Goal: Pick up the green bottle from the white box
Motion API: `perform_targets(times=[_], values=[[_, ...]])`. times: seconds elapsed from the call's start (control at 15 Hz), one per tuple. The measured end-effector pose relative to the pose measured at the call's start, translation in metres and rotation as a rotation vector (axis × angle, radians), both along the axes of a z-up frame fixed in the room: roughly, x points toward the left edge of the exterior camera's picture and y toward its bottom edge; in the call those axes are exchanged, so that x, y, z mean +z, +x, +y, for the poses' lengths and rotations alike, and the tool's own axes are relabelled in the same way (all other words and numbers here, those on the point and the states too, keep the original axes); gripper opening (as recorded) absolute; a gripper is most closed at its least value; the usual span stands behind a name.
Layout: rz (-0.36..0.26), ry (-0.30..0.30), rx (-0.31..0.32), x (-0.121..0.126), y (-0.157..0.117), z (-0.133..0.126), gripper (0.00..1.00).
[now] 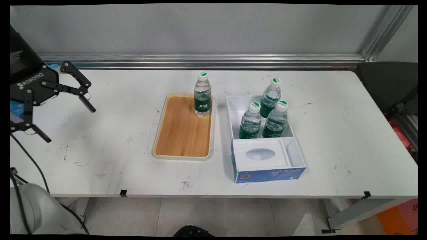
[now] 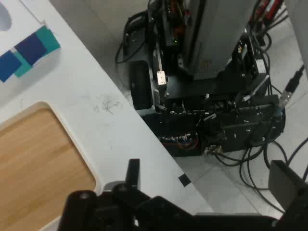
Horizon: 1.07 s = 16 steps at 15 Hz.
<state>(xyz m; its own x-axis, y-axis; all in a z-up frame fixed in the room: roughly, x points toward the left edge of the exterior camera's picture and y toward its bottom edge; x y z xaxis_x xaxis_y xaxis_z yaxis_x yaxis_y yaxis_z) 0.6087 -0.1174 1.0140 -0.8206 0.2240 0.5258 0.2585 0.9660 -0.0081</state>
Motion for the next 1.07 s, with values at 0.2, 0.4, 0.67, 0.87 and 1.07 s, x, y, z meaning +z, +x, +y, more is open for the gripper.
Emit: perform_targets(times=[0.2, 0.4, 0.67, 0.87, 1.07], values=[[0.013, 0.012, 0.080, -0.001, -0.012, -0.005, 1.00], [0.033, 0.022, 0.185, -0.006, -0.027, -0.016, 1.00], [0.062, 0.026, 0.357, -0.021, -0.057, -0.040, 1.00], [0.088, 0.029, 0.463, -0.036, -0.083, -0.059, 1.00], [0.105, 0.036, 0.536, -0.052, -0.105, -0.075, 1.00]])
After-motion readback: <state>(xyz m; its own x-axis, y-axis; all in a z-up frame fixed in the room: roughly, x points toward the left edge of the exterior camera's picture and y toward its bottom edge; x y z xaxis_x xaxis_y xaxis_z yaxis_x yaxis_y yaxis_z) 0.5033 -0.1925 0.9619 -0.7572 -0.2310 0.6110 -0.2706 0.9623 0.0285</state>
